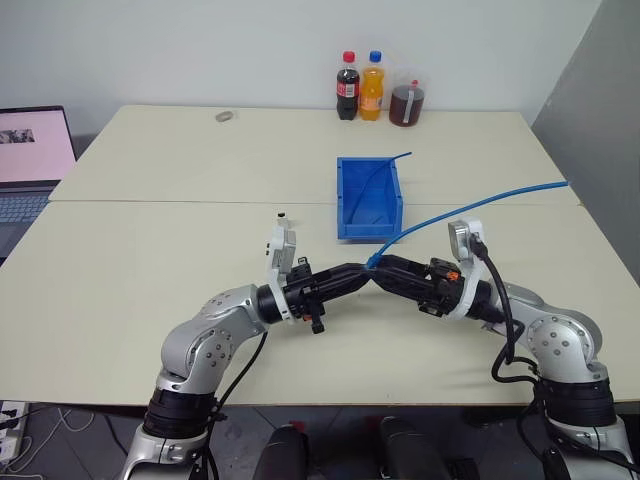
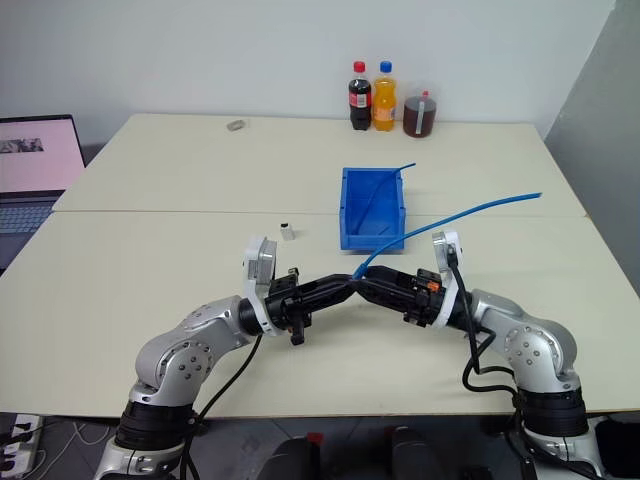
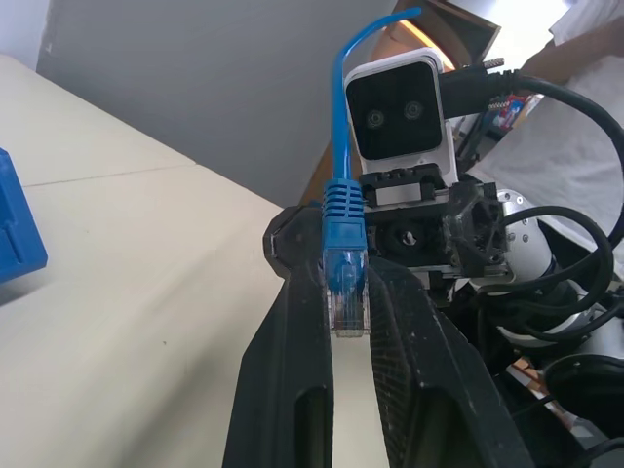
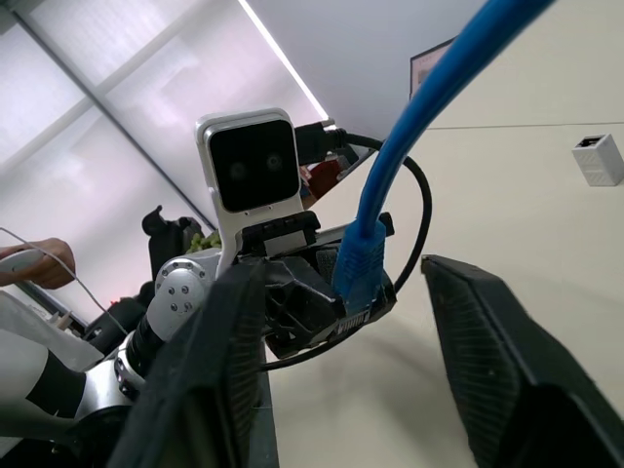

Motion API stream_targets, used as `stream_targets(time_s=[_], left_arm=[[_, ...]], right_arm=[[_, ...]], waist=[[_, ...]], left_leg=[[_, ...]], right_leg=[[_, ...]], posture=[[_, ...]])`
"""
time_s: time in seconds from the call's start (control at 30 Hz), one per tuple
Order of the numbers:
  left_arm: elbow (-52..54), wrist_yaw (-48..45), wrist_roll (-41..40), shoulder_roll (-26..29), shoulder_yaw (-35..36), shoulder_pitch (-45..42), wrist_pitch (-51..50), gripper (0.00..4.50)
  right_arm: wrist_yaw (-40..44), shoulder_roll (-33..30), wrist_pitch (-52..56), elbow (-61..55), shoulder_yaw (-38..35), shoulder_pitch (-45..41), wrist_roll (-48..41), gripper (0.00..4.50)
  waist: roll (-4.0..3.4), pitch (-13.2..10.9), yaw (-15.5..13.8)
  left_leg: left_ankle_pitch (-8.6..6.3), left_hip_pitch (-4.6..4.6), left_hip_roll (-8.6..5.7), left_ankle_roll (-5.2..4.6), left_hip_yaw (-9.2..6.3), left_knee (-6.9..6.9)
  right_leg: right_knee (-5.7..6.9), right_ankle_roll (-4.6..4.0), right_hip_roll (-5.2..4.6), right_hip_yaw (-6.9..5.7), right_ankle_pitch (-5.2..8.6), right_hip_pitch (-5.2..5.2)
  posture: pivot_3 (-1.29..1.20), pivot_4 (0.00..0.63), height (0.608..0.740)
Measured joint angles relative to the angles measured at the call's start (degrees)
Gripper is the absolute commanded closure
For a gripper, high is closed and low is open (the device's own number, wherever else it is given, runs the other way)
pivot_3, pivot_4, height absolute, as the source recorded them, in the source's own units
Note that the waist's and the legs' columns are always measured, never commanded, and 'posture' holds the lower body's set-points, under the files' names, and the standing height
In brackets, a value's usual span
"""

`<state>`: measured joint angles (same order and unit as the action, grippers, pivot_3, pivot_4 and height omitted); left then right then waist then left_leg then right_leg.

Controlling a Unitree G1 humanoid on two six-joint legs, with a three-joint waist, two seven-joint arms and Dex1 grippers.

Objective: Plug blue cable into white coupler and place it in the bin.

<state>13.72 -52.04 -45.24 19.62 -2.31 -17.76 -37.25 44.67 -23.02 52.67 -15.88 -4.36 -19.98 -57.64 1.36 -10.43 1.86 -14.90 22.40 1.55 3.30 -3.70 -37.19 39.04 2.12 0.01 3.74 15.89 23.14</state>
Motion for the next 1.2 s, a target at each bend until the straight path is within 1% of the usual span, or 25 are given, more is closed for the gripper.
stream_targets(time_s=[0.23, 0.33, 0.47, 0.5, 0.53, 0.8, 0.97, 1.03, 1.07, 1.13, 1.2], left_arm=[[0.6, 0.0, -1.3, 0.0, 0.0, 0.1, -1.5, 4.27], [1.2, 0.0, -1.4, 0.4, -0.1, 0.1, -1.7, 4.27], [1.4, 0.1, -1.4, 0.5, -0.2, 0.2, -2.1, 4.27], [1.4, 0.1, -1.4, 0.6, -0.2, 0.2, -2.1, 4.27], [1.4, 0.1, -1.4, 0.6, -0.2, 0.2, -2.1, 4.27], [1.4, 0.1, -1.3, 0.6, -0.2, 0.2, -2.1, 4.27], [1.4, 2.4, 2.6, 0.4, -1.7, -0.2, -0.1, 4.27], [1.4, 2.6, 3.0, 0.4, -2.0, -0.2, 0.2, 3.57], [1.4, 2.7, 3.1, 0.4, -2.1, -0.2, 0.2, 3.42], [1.4, 3.0, 3.7, 0.3, -2.2, -0.2, 0.2, 2.92], [1.3, 3.3, 3.8, 0.3, -2.1, -0.2, 0.2, 2.52]], right_arm=[[0.0, 0.4, -0.1, 0.5, 0.1, -0.4, 0.1, 2.5], [0.0, 0.4, 0.0, 0.5, 0.1, -0.8, 0.1, 3.03], [0.3, 0.6, 0.1, 0.5, 0.1, -1.1, -0.2, 4.06], [0.3, 0.6, 0.2, 0.5, 0.1, -1.1, -0.3, 4.26], [0.3, 0.6, 0.2, 0.5, 0.1, -1.2, -0.3, 4.33], [0.3, 0.6, 0.4, 0.6, 0.1, -1.3, -0.3, 4.34], [-0.2, 0.6, 0.4, 2.4, -0.1, -1.3, 0.0, 4.34], [-0.3, 0.5, 0.4, 2.5, -0.2, -1.3, 0.0, 4.34], [-0.3, 0.5, 0.4, 2.5, -0.2, -1.3, 0.0, 4.34], [-0.3, 0.5, 0.4, 2.5, -0.1, -1.4, 0.0, 4.34], [-0.3, 0.5, 0.4, 2.5, -0.1, -1.4, 0.0, 4.34]], waist=[[0.0, 0.0, 0.0], [0.0, 0.0, 0.0], [0.0, 0.0, 0.0], [0.0, 0.0, 0.0], [0.0, 0.0, 0.0], [0.0, 0.0, 0.0], [0.0, 0.0, 0.0], [0.0, 0.0, 0.0], [0.0, 0.0, 0.0], [0.0, 0.0, 0.0], [0.0, 0.0, 0.0]], left_leg=[[0.0, 0.0, 0.0, 0.0, 0.0, 0.0], [0.0, 0.0, 0.0, 0.0, 0.0, 0.01], [0.0, 0.0, 0.0, 0.0, -0.01, 0.01], [0.0, 0.0, 0.0, 0.0, 0.0, 0.01], [0.0, 0.0, 0.0, 0.0, 0.0, 0.01], [0.0, 0.0, 0.0, 0.0, 0.0, 0.01], [0.0, 0.0, -0.01, 0.0, 0.0, 0.01], [0.0, 0.0, 0.0, 0.0, 0.0, 0.03], [0.0, 0.0, 0.0, 0.0, 0.01, 0.04], [0.0, 0.0, 0.0, 0.0, 0.0, 0.04], [0.0, 0.0, 0.0, 0.0, 0.0, 0.04]], right_leg=[[0.0, 0.0, 0.0, 0.0, 0.0, 0.0], [0.0, 0.0, 0.0, 0.0, 0.0, 0.0], [0.0, 0.0, 0.0, -0.01, 0.0, 0.0], [0.0, 0.0, 0.0, 0.0, 0.0, 0.0], [0.0, 0.0, 0.0, 0.0, 0.0, 0.0], [-0.01, 0.0, 0.0, 0.0, 0.0, 0.01], [-0.01, 0.0, 0.0, 0.01, 0.0, 0.01], [-0.02, 0.0, 0.0, 0.01, 0.0, 0.01], [-0.02, 0.0, 0.0, 0.01, 0.0, 0.01], [-0.02, 0.0, 0.0, 0.01, 0.0, 0.02], [-0.02, 0.0, 0.0, 0.01, 0.0, 0.02]], posture=[[0.0, 0.15, 0.74], [0.0, 0.15, 0.74], [0.0, 0.15, 0.74], [0.0, 0.15, 0.74], [0.0, 0.15, 0.74], [0.0, 0.15, 0.74], [0.0, 0.15, 0.74], [0.0, 0.15, 0.74], [0.0, 0.15, 0.74], [0.0, 0.15, 0.74], [0.0, 0.15, 0.74]])
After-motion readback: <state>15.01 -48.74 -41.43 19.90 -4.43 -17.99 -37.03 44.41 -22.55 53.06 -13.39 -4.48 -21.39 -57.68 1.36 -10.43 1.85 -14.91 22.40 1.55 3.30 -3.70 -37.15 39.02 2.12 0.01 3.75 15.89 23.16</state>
